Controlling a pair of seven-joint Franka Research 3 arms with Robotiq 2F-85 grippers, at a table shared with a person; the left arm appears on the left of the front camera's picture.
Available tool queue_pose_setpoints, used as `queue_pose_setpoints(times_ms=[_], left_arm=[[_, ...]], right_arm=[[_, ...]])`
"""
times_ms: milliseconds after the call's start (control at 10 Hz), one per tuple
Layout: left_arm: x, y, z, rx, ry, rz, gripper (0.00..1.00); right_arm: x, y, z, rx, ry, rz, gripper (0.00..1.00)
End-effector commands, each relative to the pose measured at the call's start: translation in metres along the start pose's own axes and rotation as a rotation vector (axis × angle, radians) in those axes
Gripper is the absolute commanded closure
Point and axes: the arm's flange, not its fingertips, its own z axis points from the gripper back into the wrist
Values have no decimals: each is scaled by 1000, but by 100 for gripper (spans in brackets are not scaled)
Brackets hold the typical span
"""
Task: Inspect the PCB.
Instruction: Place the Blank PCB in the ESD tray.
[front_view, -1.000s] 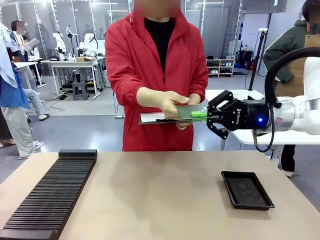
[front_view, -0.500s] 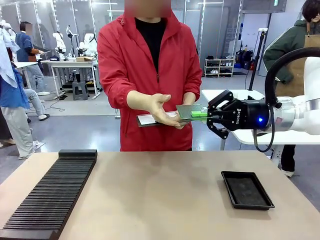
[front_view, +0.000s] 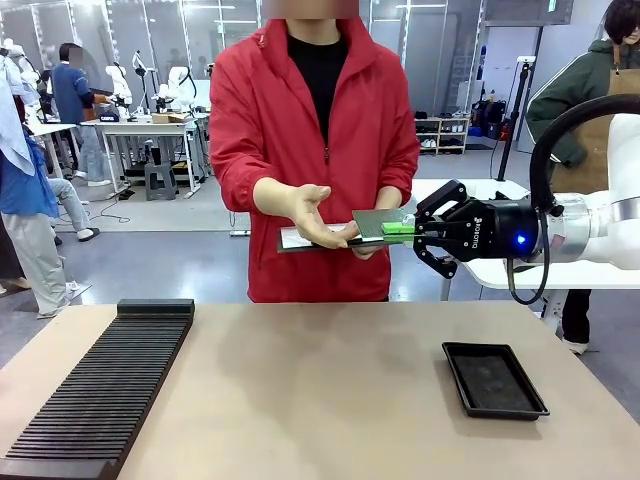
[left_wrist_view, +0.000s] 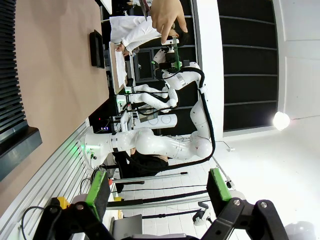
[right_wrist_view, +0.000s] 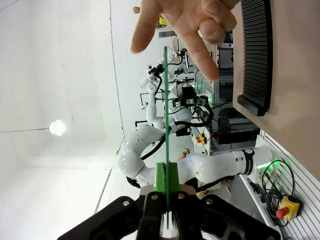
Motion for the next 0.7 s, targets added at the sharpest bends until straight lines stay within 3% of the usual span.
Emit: queue_pose_setpoints(times_ms=[0, 200, 400, 600], left_arm=[[1, -4, 0, 22, -6, 18, 0], [1, -4, 0, 22, -6, 18, 0], [1, -4, 0, 22, -6, 18, 0], [1, -4, 0, 22, -6, 18, 0]], right_arm=[[0, 0, 0, 0, 0, 0, 97], [-11, 17, 16, -143, -19, 142, 97], [-22, 9, 43, -320, -41, 218, 97], [-24, -12, 78, -406, -85, 202, 97]])
